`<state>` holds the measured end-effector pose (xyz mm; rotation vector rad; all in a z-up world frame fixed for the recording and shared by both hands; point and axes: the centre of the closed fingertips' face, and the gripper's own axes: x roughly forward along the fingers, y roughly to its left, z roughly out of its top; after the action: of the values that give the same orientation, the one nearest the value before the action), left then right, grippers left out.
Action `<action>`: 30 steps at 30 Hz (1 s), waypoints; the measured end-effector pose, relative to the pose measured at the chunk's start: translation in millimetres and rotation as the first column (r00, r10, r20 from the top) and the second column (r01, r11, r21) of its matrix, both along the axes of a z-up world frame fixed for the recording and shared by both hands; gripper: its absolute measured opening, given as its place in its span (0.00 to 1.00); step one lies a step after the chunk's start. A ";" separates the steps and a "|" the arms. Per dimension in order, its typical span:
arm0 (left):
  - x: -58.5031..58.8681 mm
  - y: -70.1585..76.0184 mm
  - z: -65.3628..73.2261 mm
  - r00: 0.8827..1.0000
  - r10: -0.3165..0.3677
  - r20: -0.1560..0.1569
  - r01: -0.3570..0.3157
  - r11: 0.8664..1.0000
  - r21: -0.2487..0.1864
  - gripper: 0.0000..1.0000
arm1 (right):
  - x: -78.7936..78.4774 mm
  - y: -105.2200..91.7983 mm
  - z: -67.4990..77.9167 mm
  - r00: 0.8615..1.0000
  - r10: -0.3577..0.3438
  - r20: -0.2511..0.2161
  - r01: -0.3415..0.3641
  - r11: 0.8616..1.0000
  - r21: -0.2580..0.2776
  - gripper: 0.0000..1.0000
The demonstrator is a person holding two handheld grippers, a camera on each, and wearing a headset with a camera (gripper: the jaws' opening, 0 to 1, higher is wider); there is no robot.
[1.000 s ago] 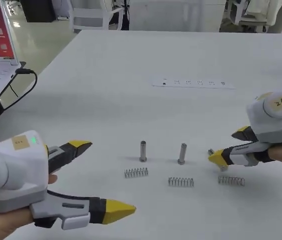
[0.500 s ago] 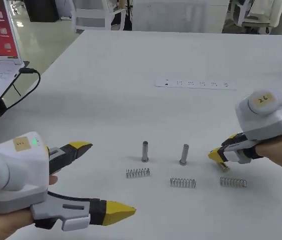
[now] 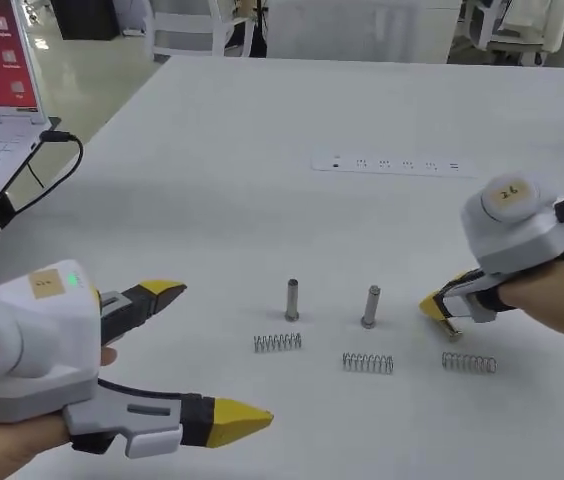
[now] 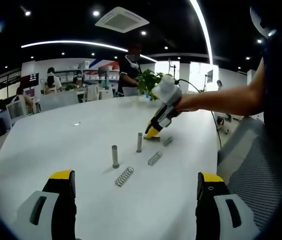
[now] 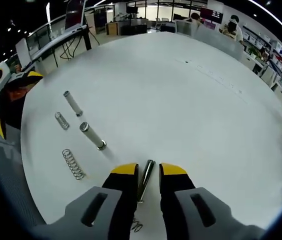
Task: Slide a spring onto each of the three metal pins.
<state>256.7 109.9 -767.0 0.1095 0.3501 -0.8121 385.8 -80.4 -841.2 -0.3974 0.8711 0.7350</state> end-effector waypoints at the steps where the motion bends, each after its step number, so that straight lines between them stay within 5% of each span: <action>1: -0.2 -0.3 -0.2 1.000 -0.001 0.000 0.001 1.000 0.001 0.99 | 0.7 -0.3 -0.5 1.000 -0.004 0.000 0.004 1.000 -0.002 0.13; 30: 0.4 1.9 -1.4 1.000 0.003 -0.001 -0.003 1.000 0.007 0.99 | 2.8 -0.6 -11.8 0.997 -0.052 -0.060 0.048 0.997 -0.062 0.08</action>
<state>257.1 111.8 -768.4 0.1151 0.3538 -0.8085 388.6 -80.9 -853.0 -0.4068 0.9594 0.6787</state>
